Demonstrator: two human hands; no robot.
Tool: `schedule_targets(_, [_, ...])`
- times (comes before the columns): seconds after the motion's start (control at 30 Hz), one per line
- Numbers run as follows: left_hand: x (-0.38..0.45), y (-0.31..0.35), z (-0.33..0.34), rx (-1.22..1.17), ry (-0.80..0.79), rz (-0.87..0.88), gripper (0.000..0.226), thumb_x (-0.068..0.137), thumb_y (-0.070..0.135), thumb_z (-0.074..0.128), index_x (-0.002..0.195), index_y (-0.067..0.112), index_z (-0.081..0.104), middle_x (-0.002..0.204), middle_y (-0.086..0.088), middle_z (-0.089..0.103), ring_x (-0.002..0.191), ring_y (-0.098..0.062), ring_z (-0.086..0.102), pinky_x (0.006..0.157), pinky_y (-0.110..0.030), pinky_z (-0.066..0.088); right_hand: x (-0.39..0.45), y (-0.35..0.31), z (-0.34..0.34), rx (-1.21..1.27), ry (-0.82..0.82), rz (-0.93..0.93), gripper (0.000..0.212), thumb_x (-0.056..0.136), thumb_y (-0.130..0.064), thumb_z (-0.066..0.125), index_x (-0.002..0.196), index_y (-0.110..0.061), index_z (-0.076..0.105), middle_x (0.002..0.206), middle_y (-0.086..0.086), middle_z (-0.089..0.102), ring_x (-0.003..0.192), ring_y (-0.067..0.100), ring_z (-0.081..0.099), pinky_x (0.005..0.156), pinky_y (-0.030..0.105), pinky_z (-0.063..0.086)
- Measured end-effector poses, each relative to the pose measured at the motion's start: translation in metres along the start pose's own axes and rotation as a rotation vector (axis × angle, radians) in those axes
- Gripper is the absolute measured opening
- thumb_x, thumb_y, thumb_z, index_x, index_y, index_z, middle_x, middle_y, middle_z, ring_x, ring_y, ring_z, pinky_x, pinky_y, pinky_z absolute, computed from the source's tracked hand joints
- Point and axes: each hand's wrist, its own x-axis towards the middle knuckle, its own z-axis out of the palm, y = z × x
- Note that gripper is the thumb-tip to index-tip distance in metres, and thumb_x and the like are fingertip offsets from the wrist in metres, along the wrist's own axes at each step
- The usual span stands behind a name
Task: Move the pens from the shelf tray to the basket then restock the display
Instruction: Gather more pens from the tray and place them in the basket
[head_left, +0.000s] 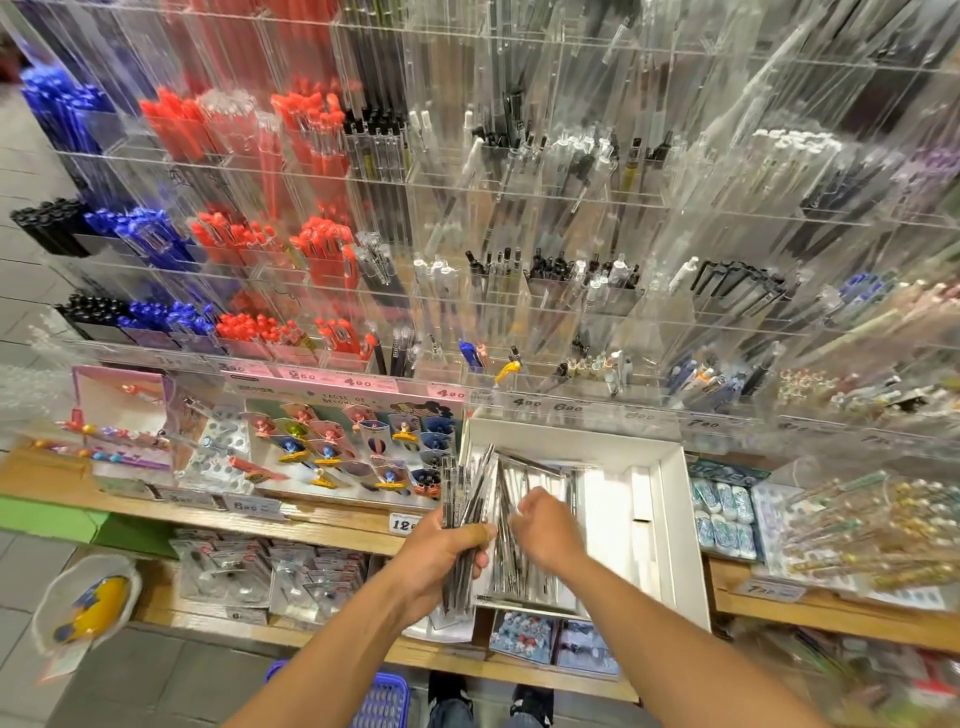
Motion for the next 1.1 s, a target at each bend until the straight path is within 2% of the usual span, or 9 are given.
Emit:
schedule_targets(0.1, [0.000, -0.001, -0.006, -0.059, 0.020, 0.014, 0.031, 0.085, 0.005, 0.071, 0.112, -0.002, 0.058, 0.076, -0.011, 0.065, 0.064, -0.020, 0.061, 0.059, -0.030, 0.052, 0.001, 0.012, 0.024, -0.180, 0.010, -0.016, 0.023, 0.096, -0.023, 0.055, 0.117, -0.012, 0.054, 0.086, -0.004, 0.060, 0.073, 0.010, 0.056, 0.060, 0.021, 0.043])
schedule_targets(0.23, [0.000, 0.000, -0.009, -0.099, 0.009, 0.012, 0.024, 0.088, 0.002, 0.066, 0.111, 0.000, 0.062, 0.077, -0.012, 0.064, 0.066, -0.021, 0.061, 0.060, -0.030, 0.053, 0.003, 0.005, 0.030, -0.268, 0.046, 0.035, 0.041, 0.092, -0.007, 0.049, 0.133, -0.003, 0.045, 0.098, 0.005, 0.065, 0.080, 0.019, 0.060, 0.066, 0.028, 0.050])
schedule_targets(0.3, [0.001, 0.001, -0.008, -0.099, 0.011, 0.017, 0.028, 0.087, 0.000, 0.065, 0.115, 0.000, 0.060, 0.077, -0.012, 0.064, 0.066, -0.021, 0.062, 0.060, -0.030, 0.053, 0.002, 0.004, 0.026, -0.263, 0.044, 0.063, 0.041, 0.091, -0.007, 0.052, 0.131, -0.003, 0.045, 0.097, 0.005, 0.063, 0.084, 0.020, 0.061, 0.066, 0.028, 0.049])
schedule_targets(0.43, [0.002, 0.002, -0.008, -0.066, 0.012, 0.029, 0.039, 0.082, -0.002, 0.071, 0.119, 0.000, 0.057, 0.079, -0.011, 0.066, 0.068, -0.022, 0.063, 0.062, -0.032, 0.052, -0.011, 0.009, -0.005, -0.212, 0.095, 0.006, 0.020, 0.097, -0.013, 0.047, 0.117, -0.008, 0.050, 0.082, -0.004, 0.057, 0.063, 0.009, 0.051, 0.047, 0.020, 0.035])
schedule_targets(0.57, [0.004, 0.005, -0.005, -0.060, 0.005, 0.042, 0.043, 0.076, 0.007, 0.080, 0.112, 0.002, 0.057, 0.077, -0.009, 0.065, 0.065, -0.020, 0.060, 0.058, -0.030, 0.051, -0.033, 0.002, -0.054, -0.027, 0.179, -0.268, 0.004, 0.098, -0.025, 0.051, 0.095, -0.024, 0.054, 0.073, -0.009, 0.058, 0.061, 0.005, 0.053, 0.055, 0.021, 0.043])
schedule_targets(0.67, [0.004, 0.007, -0.001, -0.017, -0.003, 0.064, 0.055, 0.066, 0.016, 0.088, 0.109, 0.002, 0.056, 0.074, -0.006, 0.065, 0.061, -0.018, 0.057, 0.055, -0.029, 0.050, -0.045, -0.017, -0.085, 0.155, 0.101, -0.415, 0.003, 0.095, -0.029, 0.060, 0.092, -0.027, 0.060, 0.077, -0.013, 0.061, 0.066, -0.001, 0.054, 0.062, 0.018, 0.043])
schedule_targets(0.8, [0.001, 0.009, 0.005, 0.103, -0.015, 0.088, 0.074, 0.053, 0.031, 0.096, 0.109, 0.002, 0.058, 0.068, -0.002, 0.064, 0.059, -0.015, 0.055, 0.056, -0.029, 0.049, -0.050, -0.046, -0.098, 0.376, -0.127, -0.414, 0.013, 0.096, -0.027, 0.059, 0.086, -0.020, 0.062, 0.073, -0.007, 0.062, 0.056, 0.004, 0.055, 0.058, 0.022, 0.044])
schedule_targets(0.97, [-0.005, 0.013, 0.009, 0.150, -0.071, 0.072, 0.079, 0.047, 0.033, 0.098, 0.109, 0.005, 0.058, 0.072, -0.001, 0.066, 0.060, -0.014, 0.056, 0.058, -0.032, 0.048, -0.039, -0.061, -0.084, 0.505, -0.191, -0.376, 0.017, 0.098, -0.025, 0.057, 0.085, -0.014, 0.060, 0.065, -0.003, 0.057, 0.051, 0.008, 0.054, 0.054, 0.023, 0.044])
schedule_targets(1.1, [-0.008, 0.012, 0.004, 0.100, -0.099, 0.073, 0.051, 0.067, 0.017, 0.090, 0.105, 0.004, 0.059, 0.069, -0.004, 0.061, 0.058, -0.016, 0.053, 0.056, -0.029, 0.047, -0.028, -0.056, -0.072, 0.716, -0.218, -0.319, 0.010, 0.097, -0.024, 0.059, 0.094, -0.014, 0.062, 0.067, -0.001, 0.065, 0.052, 0.011, 0.058, 0.048, 0.021, 0.044])
